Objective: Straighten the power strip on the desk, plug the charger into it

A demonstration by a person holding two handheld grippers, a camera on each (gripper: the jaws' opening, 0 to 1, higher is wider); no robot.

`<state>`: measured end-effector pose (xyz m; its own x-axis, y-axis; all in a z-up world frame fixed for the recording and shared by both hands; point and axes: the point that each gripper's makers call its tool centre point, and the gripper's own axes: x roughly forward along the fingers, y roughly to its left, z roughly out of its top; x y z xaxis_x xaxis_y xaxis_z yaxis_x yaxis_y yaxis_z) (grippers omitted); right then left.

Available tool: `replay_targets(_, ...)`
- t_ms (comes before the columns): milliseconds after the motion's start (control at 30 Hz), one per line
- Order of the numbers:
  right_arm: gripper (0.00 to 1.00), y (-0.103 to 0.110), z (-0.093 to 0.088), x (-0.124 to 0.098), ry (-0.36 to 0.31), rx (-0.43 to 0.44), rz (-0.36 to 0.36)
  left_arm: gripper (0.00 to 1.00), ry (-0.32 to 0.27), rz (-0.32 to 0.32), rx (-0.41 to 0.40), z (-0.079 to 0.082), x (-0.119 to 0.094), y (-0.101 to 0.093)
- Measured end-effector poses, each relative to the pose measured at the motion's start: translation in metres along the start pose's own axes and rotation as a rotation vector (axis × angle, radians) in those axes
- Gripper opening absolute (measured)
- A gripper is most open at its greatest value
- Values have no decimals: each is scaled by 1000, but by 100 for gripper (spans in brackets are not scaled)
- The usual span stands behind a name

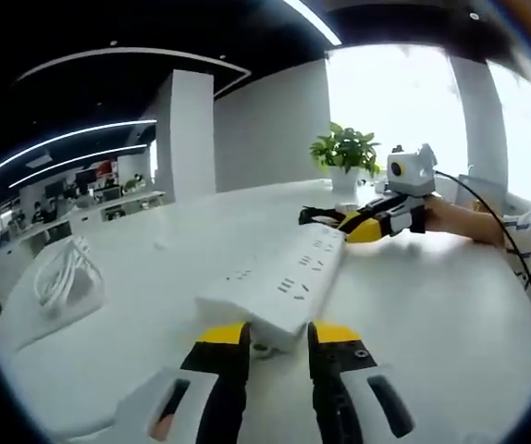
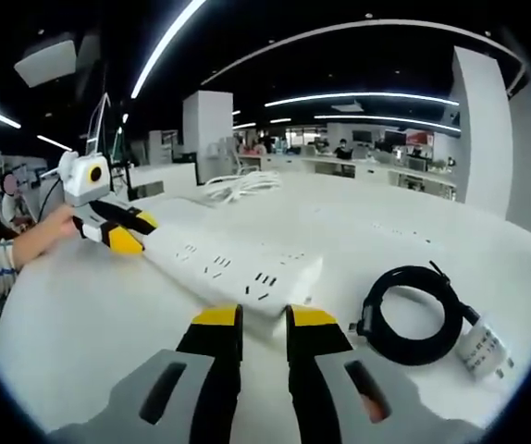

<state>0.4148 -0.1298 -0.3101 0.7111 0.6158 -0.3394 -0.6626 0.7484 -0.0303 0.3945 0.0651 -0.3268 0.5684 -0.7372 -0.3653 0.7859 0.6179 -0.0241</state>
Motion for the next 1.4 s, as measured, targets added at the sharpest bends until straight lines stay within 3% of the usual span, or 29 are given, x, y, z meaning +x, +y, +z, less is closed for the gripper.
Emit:
replay_targets(733,18,4,-2,-6,40,-19,22,25,10,-47,7,-3,-5,-12)
replay_targets(1400,18,22,-13,-17,76,-27,55,24,14,-100,-5,-5,-8,-19)
